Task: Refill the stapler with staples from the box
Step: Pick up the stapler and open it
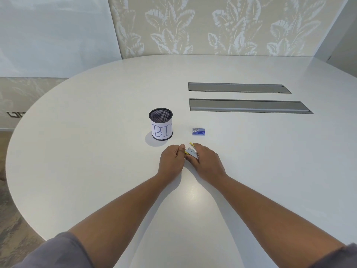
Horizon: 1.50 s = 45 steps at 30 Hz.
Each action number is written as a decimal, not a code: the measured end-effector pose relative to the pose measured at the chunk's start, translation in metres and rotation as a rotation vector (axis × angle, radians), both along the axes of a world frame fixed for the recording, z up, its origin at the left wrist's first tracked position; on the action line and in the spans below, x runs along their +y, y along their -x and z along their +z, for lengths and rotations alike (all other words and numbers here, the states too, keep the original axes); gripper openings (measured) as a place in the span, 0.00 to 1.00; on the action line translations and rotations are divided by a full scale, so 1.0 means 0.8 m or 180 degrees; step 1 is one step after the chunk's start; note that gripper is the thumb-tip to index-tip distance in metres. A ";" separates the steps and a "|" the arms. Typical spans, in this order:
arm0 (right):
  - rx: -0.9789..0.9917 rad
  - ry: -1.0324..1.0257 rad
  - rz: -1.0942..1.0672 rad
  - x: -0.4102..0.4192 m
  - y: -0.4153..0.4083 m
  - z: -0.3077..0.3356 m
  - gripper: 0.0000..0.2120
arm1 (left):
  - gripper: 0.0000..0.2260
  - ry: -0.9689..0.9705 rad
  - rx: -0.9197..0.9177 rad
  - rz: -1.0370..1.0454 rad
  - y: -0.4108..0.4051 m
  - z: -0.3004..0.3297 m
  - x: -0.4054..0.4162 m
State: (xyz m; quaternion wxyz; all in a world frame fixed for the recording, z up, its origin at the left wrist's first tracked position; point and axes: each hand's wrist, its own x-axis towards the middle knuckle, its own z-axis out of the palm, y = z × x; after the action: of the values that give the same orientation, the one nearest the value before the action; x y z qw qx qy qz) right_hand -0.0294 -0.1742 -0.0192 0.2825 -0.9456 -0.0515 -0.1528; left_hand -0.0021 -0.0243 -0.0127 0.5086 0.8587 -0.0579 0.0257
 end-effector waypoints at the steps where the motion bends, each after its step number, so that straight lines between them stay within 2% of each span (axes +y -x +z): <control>1: 0.0012 -0.0022 0.0002 0.000 0.000 0.000 0.26 | 0.21 -0.0009 -0.0006 0.0008 0.000 0.000 0.000; 7: 0.0025 0.0031 -0.0057 0.000 -0.002 0.000 0.28 | 0.20 0.0072 0.0016 0.0016 0.000 -0.002 0.000; 13: 0.0071 0.0096 -0.0148 0.003 -0.004 0.006 0.24 | 0.20 0.0217 0.0034 -0.0048 0.001 -0.001 0.002; 24: 0.0628 0.0272 -0.0008 0.002 -0.014 0.028 0.19 | 0.18 0.0328 0.0092 -0.0241 0.004 0.004 0.003; 35: 0.0411 0.0195 0.0288 0.002 -0.012 0.023 0.22 | 0.19 0.0372 0.0072 -0.0232 0.006 0.010 0.004; 45: 0.0508 0.0183 0.0244 0.000 -0.017 0.020 0.21 | 0.18 0.0425 0.0130 -0.0211 0.006 0.009 0.004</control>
State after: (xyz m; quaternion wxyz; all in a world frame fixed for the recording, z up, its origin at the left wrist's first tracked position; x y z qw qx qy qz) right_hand -0.0159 -0.1740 -0.0032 0.2642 -0.9598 -0.0694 -0.0645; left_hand -0.0071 -0.0208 -0.0054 0.5664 0.8208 -0.0741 -0.0048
